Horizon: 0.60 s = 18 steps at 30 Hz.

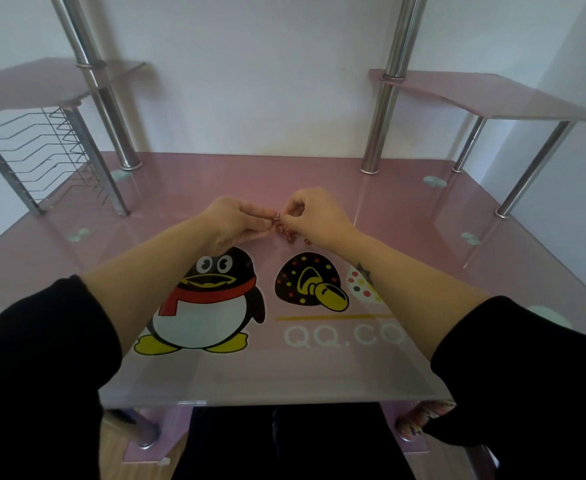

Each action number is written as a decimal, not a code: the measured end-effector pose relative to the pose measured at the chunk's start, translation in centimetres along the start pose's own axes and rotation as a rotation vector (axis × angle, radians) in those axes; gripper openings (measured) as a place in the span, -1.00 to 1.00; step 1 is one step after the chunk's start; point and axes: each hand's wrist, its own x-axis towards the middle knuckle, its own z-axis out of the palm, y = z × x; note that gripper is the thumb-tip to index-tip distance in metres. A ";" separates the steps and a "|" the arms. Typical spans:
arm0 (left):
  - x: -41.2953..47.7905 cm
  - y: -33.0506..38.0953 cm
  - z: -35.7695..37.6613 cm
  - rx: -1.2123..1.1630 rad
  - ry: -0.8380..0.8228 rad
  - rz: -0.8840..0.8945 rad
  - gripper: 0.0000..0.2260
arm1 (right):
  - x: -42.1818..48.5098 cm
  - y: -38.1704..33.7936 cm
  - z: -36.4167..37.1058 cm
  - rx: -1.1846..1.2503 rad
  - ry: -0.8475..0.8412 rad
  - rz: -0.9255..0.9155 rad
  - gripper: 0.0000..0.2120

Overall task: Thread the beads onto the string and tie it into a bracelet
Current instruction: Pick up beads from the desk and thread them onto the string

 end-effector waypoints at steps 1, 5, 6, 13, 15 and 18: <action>0.1 0.0 0.0 0.007 0.004 0.001 -0.82 | 0.0 0.0 0.0 -0.012 0.002 -0.002 -0.93; 0.2 -0.2 0.1 0.034 0.009 0.008 -0.82 | 0.0 -0.1 0.1 -0.090 0.016 -0.012 -0.92; 0.2 -0.2 0.1 0.040 0.009 0.008 -0.83 | 0.0 -0.1 0.1 -0.102 0.019 -0.012 -0.92; 0.3 -0.2 0.3 0.034 0.004 0.029 -0.84 | -0.1 0.1 0.2 -0.120 0.007 -0.020 -0.93; 0.4 -0.2 0.4 0.029 0.004 0.031 -0.84 | -0.1 0.1 0.2 -0.122 0.015 -0.025 -0.94; 0.5 -0.3 0.4 0.035 0.000 0.033 -0.84 | -0.1 0.2 0.2 -0.130 0.021 -0.025 -0.94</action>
